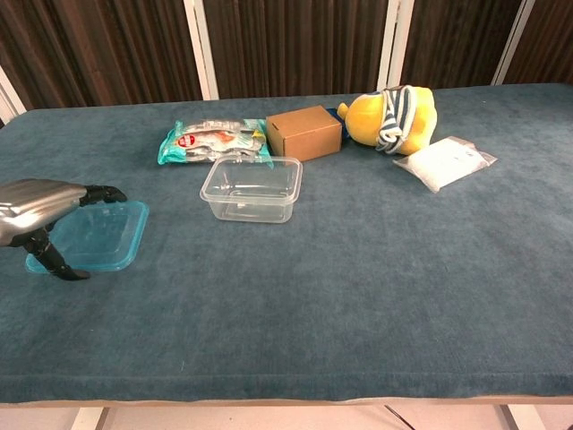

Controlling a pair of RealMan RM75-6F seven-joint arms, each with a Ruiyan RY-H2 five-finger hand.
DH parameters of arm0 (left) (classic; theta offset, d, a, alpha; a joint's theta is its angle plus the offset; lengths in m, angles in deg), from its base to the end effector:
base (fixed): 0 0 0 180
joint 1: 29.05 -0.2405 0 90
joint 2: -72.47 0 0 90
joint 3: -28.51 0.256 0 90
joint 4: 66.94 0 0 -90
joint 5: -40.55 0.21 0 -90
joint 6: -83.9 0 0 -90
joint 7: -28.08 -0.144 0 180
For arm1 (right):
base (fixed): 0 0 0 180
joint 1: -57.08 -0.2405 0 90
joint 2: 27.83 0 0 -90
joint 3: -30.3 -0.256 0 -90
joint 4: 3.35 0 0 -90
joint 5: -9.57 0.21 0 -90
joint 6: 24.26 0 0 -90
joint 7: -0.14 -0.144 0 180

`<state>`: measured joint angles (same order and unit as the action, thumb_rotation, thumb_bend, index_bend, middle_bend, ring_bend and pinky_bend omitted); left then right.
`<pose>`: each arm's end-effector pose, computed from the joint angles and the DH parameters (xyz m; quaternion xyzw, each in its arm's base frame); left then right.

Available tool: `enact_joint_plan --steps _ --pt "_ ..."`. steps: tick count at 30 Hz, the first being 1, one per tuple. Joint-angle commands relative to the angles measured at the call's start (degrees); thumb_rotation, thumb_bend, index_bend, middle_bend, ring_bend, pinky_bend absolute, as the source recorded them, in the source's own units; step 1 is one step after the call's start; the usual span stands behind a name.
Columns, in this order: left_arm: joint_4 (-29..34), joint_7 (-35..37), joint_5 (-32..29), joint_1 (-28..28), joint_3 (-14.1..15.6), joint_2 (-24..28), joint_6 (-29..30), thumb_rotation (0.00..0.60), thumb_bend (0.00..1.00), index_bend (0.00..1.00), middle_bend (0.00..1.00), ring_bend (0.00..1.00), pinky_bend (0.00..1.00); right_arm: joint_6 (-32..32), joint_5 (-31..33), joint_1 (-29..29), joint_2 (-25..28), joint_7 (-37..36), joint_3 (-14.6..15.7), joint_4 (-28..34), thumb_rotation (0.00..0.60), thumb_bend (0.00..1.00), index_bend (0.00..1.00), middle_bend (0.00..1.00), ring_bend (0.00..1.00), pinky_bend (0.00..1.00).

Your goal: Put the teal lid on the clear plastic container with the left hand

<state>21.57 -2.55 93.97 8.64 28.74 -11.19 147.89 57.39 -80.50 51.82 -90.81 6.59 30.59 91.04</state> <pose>-0.2284 0.3064 0.0083 -0.7354 -0.3759 -0.2418 0.5093 -0.3028 -0.1698 0.1430 0.6577 -0.3700 0.3411 0.5605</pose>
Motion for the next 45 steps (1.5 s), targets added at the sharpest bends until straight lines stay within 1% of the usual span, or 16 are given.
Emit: enact_joint_plan --steps 1,4,6,9,12,15,18,23,26,33,39,45 --pt "3.3 -0.5 1.8 -1.2 -1.2 2.2 3.1 0.600 0.25 0.66 0.87 0.63 0.28 -0.1 0.0 0.0 0.0 0.1 0.1 0.0 0.600 0.20 0.00 0.00 0.00 0.00" --pt "6.6 -0.1 2.1 -1.1 -3.2 4.2 4.1 0.600 0.25 0.66 0.88 0.63 0.28 -0.3 -0.1 -0.1 -0.1 0.2 0.1 0.1 0.600 0.20 0.00 0.00 0.00 0.00" --pt "8.7 0.5 1.8 -0.4 -5.1 5.5 3.4 0.600 0.25 0.66 0.88 0.63 0.28 -0.5 -0.1 -0.2 -0.1 0.2 0.2 0.2 0.600 0.20 0.00 0.00 0.00 0.00" --pt "10.1 -0.1 0.7 1.9 -8.1 6.4 1.5 0.600 0.26 0.65 0.88 0.63 0.28 -0.8 -0.1 -0.4 -0.1 0.2 0.2 0.4 0.600 0.20 0.00 0.00 0.00 0.00" --pt "9.2 -0.1 -1.8 5.0 -11.6 5.9 -1.5 0.600 0.27 0.65 0.87 0.63 0.28 -1.4 0.1 -0.7 0.1 -0.3 0.2 0.4 0.600 0.20 0.00 0.00 0.00 0.00" --pt "6.6 -1.2 -5.8 8.6 -14.5 4.8 -4.8 0.600 0.27 0.65 0.87 0.63 0.28 -2.2 0.4 -1.1 0.4 -1.1 0.1 0.4 0.600 0.20 0.00 0.00 0.00 0.00" --pt "3.7 -5.1 -10.3 12.5 -15.8 3.4 -7.3 0.600 0.27 0.65 0.87 0.63 0.28 -3.0 0.8 -1.5 0.8 -2.1 0.0 0.2 0.600 0.20 0.00 0.00 0.00 0.00" --pt "-0.9 -11.3 -16.4 18.3 -15.7 -0.5 -9.7 0.600 0.27 0.64 0.86 0.61 0.26 -4.6 2.1 -2.3 1.4 -4.2 -0.5 -0.3 0.600 0.20 0.00 0.00 0.00 0.00" --pt "-3.8 -13.2 -19.7 21.1 -15.8 -3.2 -11.1 0.600 0.27 0.63 0.85 0.61 0.26 -5.4 2.8 -2.6 1.9 -5.1 -0.6 -0.5 0.600 0.20 0.00 0.00 0.00 0.00" --pt "-8.5 -15.0 -22.8 25.4 -15.0 -7.4 -13.4 0.600 0.27 0.62 0.84 0.60 0.25 -4.8 1.7 -2.4 2.8 -7.2 -0.1 -0.8 0.600 0.20 0.00 0.00 0.00 0.00" --pt "-9.3 -18.9 -25.7 28.4 -13.7 -9.4 -12.2 0.600 0.27 0.61 0.83 0.59 0.23 -4.3 1.4 -2.1 3.8 -9.9 0.1 -1.5 0.600 0.20 0.00 0.00 0.00 0.00" --pt "-10.0 -23.5 -31.0 31.2 -12.8 -11.0 -10.7 0.600 0.27 0.58 0.80 0.57 0.19 -3.0 0.1 -1.7 4.4 -11.8 0.5 -2.0 0.600 0.20 0.00 0.00 0.00 0.00"
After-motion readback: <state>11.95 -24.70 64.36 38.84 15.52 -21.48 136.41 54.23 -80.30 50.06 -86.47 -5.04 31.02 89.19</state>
